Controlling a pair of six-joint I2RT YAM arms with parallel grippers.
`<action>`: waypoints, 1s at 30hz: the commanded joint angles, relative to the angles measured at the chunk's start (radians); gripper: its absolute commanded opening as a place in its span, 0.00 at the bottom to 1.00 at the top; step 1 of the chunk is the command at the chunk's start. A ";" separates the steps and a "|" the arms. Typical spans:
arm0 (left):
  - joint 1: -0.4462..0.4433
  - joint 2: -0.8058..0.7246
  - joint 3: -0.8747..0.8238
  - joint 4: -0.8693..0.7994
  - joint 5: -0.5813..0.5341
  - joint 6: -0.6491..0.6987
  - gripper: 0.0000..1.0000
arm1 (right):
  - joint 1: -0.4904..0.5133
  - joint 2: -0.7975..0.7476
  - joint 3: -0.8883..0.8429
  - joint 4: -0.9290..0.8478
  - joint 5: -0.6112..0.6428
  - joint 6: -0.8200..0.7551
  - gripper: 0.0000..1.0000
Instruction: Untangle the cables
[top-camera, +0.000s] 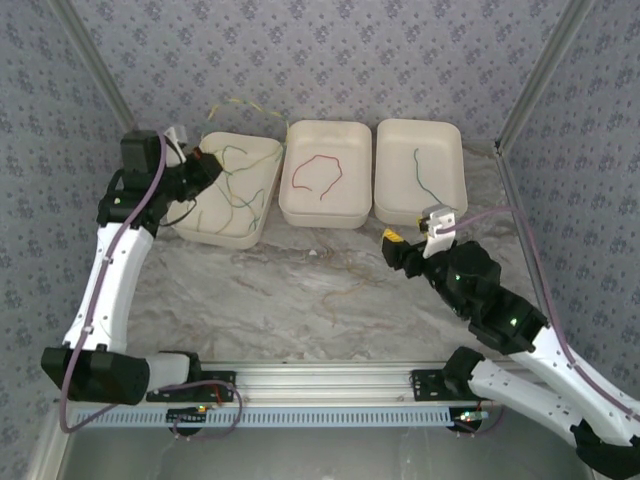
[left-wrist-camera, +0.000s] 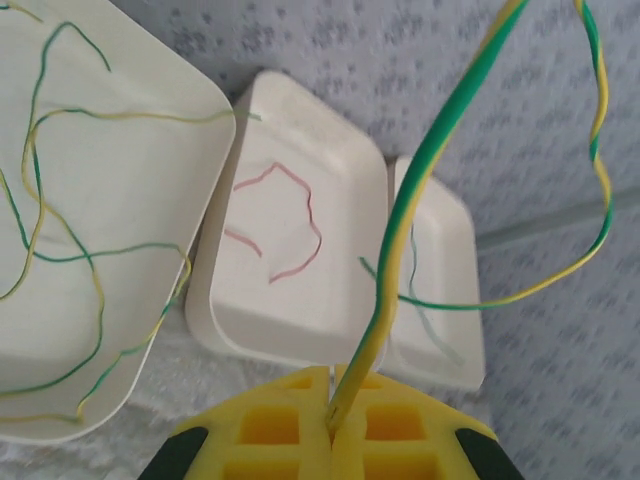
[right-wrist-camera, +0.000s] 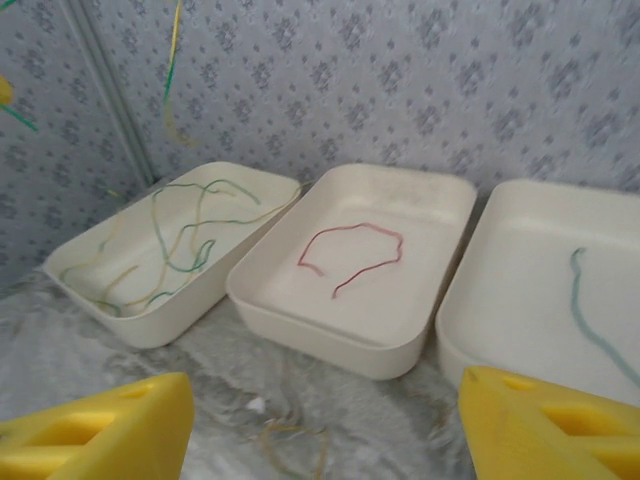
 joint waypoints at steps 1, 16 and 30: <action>0.053 0.017 -0.063 0.213 0.066 -0.169 0.00 | 0.012 -0.032 -0.051 -0.010 -0.095 0.211 0.71; 0.110 0.282 -0.185 0.429 -0.020 -0.530 0.00 | 0.107 -0.080 -0.124 -0.004 -0.089 0.300 0.69; 0.112 0.411 -0.330 0.472 -0.030 -0.736 0.00 | 0.129 -0.105 -0.146 -0.029 -0.054 0.311 0.69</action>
